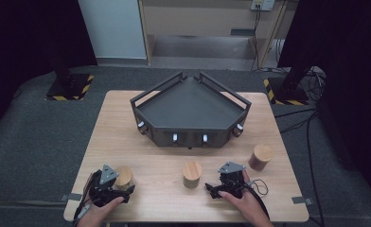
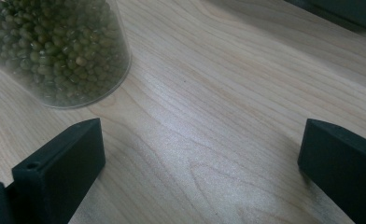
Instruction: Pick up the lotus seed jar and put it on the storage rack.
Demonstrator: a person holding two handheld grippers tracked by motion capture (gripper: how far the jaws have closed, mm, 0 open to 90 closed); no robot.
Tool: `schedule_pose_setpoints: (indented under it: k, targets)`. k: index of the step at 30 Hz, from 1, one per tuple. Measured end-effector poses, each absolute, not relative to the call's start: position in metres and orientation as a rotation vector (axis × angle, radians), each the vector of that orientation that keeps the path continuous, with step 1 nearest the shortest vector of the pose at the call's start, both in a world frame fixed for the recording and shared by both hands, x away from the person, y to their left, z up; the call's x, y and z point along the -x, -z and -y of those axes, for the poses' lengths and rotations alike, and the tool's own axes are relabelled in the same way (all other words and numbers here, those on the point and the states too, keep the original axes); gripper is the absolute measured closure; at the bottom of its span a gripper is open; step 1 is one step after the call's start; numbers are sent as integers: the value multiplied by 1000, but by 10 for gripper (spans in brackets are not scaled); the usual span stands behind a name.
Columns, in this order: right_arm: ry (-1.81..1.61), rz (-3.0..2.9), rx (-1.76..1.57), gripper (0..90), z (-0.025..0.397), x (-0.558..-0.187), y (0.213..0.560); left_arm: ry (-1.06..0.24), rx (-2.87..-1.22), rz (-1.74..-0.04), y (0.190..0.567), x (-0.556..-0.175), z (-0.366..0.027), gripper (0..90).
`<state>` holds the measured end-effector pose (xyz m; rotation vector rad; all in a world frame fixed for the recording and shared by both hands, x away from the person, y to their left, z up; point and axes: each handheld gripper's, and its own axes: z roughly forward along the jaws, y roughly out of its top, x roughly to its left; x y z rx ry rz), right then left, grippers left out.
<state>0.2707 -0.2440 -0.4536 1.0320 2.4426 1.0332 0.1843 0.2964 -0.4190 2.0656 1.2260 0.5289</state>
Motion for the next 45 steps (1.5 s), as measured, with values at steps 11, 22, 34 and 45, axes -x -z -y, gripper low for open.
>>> schedule_pose_setpoints:
  k: [11,22,34,45]
  targets:
    - [-1033,-2442,-1032,8,244,-271,454,-529,-2050,-1216,427,-183,-298,95]
    - [-1033,-2443,-1032,8,244,-271,454,-530,-2026,-1194,433,-179,-304,242]
    - [-1033,-2442,-1032,8,244,-271,454,-536,-2039,-1159,420,-177,-294,243]
    - [-1033,-2443,-1032,8,244,-271,454,-567,-2048,-1144,401,-179,-296,243]
